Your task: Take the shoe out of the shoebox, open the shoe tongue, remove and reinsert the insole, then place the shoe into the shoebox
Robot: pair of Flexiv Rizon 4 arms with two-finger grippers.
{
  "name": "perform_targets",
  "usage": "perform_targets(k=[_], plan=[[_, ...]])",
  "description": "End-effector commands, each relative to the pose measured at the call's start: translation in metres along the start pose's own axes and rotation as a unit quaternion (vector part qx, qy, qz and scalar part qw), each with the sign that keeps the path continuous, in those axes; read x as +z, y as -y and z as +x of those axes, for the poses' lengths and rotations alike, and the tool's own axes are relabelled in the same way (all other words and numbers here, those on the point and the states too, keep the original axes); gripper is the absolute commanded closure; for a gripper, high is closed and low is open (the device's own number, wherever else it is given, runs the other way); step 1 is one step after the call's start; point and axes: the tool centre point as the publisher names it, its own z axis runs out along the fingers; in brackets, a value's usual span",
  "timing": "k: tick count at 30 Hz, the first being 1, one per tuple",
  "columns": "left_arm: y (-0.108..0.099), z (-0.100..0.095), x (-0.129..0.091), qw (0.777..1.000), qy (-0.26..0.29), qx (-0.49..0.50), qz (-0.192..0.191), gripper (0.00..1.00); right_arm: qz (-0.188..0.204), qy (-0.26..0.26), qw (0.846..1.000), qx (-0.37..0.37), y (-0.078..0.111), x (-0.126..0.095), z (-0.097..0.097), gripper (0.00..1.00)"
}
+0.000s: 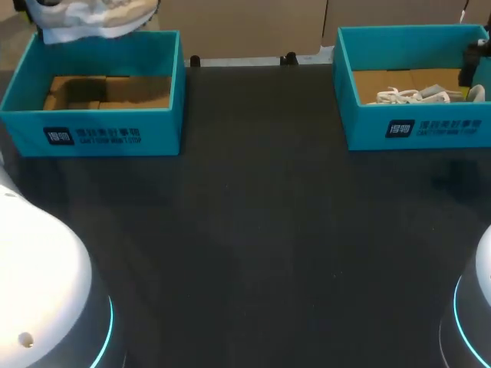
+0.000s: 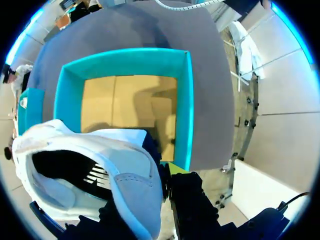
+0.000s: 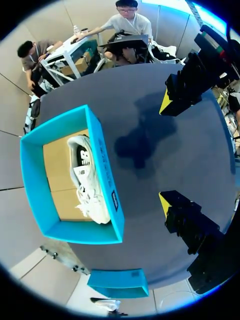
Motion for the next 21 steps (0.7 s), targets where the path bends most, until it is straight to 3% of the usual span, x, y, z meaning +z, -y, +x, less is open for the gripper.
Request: perform_targets(k=[1, 13, 16, 21], plan=[[0.042, 0.0, -0.039, 0.999, -0.003, -0.001, -0.046, 1.0, 0.0, 0.0, 1.0, 0.0, 0.0, 0.0, 0.0, 0.0], [0.042, 0.0, -0.039, 0.999, -0.003, -0.001, -0.046, 1.0, 0.0, 0.0, 1.0, 0.0, 0.0, 0.0, 0.0, 0.0], [0.056, -0.006, -0.041, 1.0, -0.008, -0.008, -0.029, 1.0, 0.0, 0.0, 1.0, 0.0, 0.0, 0.0, 0.0, 0.0], [0.095, -0.019, -0.066, 0.998, -0.026, -0.015, -0.055, 1.0, 0.0, 0.0, 1.0, 0.0, 0.0, 0.0, 0.0, 0.0]])
